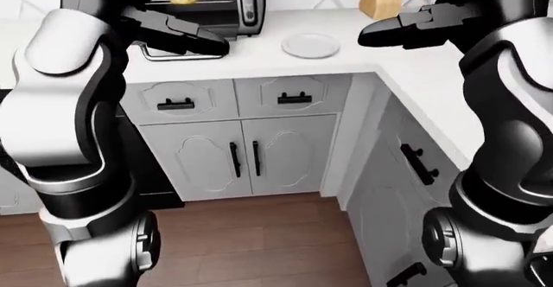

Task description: Pick the scone from the rack and place it on the plate on the counter.

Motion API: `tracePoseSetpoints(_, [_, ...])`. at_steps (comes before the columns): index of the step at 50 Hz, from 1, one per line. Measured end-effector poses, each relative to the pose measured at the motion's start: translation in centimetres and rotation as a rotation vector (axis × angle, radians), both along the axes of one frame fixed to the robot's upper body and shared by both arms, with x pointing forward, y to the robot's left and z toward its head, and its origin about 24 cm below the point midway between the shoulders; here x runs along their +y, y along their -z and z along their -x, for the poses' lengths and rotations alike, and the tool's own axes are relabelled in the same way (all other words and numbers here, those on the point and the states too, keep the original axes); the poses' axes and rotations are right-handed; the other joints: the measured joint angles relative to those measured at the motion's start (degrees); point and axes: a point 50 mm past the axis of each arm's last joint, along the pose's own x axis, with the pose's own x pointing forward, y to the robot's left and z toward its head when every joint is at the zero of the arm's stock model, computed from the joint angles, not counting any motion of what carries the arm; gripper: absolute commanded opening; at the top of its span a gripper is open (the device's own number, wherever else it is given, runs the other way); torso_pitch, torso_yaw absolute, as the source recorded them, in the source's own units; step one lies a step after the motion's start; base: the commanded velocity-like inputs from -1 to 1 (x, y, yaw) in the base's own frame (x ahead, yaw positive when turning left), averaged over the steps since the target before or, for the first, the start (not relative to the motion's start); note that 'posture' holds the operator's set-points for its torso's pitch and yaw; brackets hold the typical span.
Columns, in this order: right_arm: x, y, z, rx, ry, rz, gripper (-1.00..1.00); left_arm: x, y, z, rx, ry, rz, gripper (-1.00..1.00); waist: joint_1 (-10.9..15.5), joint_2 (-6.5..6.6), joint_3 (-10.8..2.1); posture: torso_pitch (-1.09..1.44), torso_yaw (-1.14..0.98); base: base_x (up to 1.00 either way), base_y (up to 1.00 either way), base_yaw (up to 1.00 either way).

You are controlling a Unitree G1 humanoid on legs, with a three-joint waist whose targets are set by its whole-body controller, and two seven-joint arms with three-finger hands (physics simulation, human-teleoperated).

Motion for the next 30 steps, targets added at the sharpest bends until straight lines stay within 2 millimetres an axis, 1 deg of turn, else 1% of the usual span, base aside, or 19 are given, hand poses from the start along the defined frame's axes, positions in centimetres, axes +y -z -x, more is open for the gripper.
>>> tracePoseSetpoints(2, [0.3,0.1,-0.1,0.007,-0.008,0.003,1.0,0.2,-0.1,0.0,-0.004,-0.008,0.005,1.0,0.3,0.87,0.22,0.0,0.0,0.13,0.0,0.0])
tracePoseSetpoints(5, [0.6,-0.4,0.1,-0.007,-0.025,0.011,1.0,0.7,-0.7,0.4,-0.031,-0.029,0.008,1.0,0.2,2.88,0.85,0.0,0.0,0.12,0.0,0.0])
tracePoseSetpoints(7, [0.7,-0.7,0.2,-0.02,-0.028,0.011,1.0,1.0,-1.2,0.7,-0.048,-0.042,0.009,1.0,-0.1,4.9,0.46,0.0,0.0,0.13,0.0,0.0])
tracePoseSetpoints(8, [0.8,-0.7,0.3,-0.026,-0.03,0.011,1.0,1.2,-1.4,0.9,-0.056,-0.052,0.01,1.0,0.0,5.44,0.08,0.0,0.0,0.13,0.0,0.0])
tracePoseSetpoints(9, [0.9,-0.5,0.3,-0.022,-0.037,0.013,1.0,1.5,-1.4,1.1,-0.061,-0.063,0.012,1.0,0.4,4.76,0.24,0.0,0.0,0.12,0.0,0.0])
tracePoseSetpoints(11, [1.3,-0.1,0.1,-0.002,-0.055,0.024,1.0,2.0,-1.2,1.1,-0.05,-0.086,0.02,1.0,0.6,4.8,0.35,0.0,0.0,0.12,0.0,0.0])
tracePoseSetpoints(12, [1.4,0.0,0.0,0.005,-0.061,0.027,1.0,2.1,-1.1,1.2,-0.045,-0.094,0.02,1.0,0.6,4.66,0.19,0.0,0.0,0.12,0.0,0.0])
tracePoseSetpoints(14, [1.3,-0.1,0.0,0.004,-0.06,0.024,1.0,2.1,-1.3,1.3,-0.045,-0.093,0.018,1.0,0.6,3.83,-0.09,0.0,0.0,0.13,0.0,0.0])
tracePoseSetpoints(18, [0.9,-0.3,0.4,-0.026,-0.046,0.018,1.0,1.8,-1.7,1.6,-0.067,-0.082,0.011,1.0,0.7,1.69,-0.03,0.0,0.0,0.12,0.0,0.0])
tracePoseSetpoints(20, [1.0,-0.4,0.4,-0.033,-0.046,0.02,1.0,1.8,-1.8,1.5,-0.067,-0.083,0.01,1.0,1.0,0.08,0.0,0.0,0.0,0.15,0.0,0.0])
tracePoseSetpoints(21, [0.9,-0.4,0.4,-0.033,-0.046,0.02,1.0,1.8,-1.8,1.5,-0.068,-0.083,0.011,1.0,1.2,-1.03,-0.11,0.0,0.0,0.15,0.0,0.0])
tracePoseSetpoints(22, [0.8,-0.4,0.5,-0.034,-0.042,0.02,1.0,1.7,-1.8,1.5,-0.069,-0.08,0.011,1.0,1.1,-1.4,-0.27,0.0,0.0,0.15,0.0,0.0])
tracePoseSetpoints(23, [0.6,-0.3,0.5,-0.032,-0.034,0.017,1.0,1.5,-1.6,1.3,-0.063,-0.072,0.007,1.0,0.6,-0.6,0.15,0.0,0.0,0.15,0.0,0.0])
tracePoseSetpoints(24, [0.4,-0.1,0.4,-0.023,-0.025,0.01,1.0,1.2,-1.5,1.2,-0.053,-0.062,0.0,1.0,0.4,-0.42,0.47,0.0,0.0,0.16,0.0,0.0])
tracePoseSetpoints(25, [0.2,0.2,0.3,-0.011,-0.015,0.006,1.0,1.0,-1.3,1.0,-0.043,-0.05,-0.006,1.0,0.3,-0.55,0.55,0.0,0.0,0.16,0.02,0.0])
tracePoseSetpoints(27, [0.1,0.2,0.1,0.003,-0.007,0.005,1.0,0.8,-1.3,0.9,-0.033,-0.039,-0.011,1.0,0.2,-0.33,0.29,0.0,0.0,0.16,0.04,0.0])
tracePoseSetpoints(30, [0.3,-0.1,0.4,-0.017,-0.015,0.012,1.0,1.1,-1.7,1.3,-0.053,-0.048,-0.009,1.0,0.5,0.8,0.26,0.0,0.0,0.16,0.04,0.0])
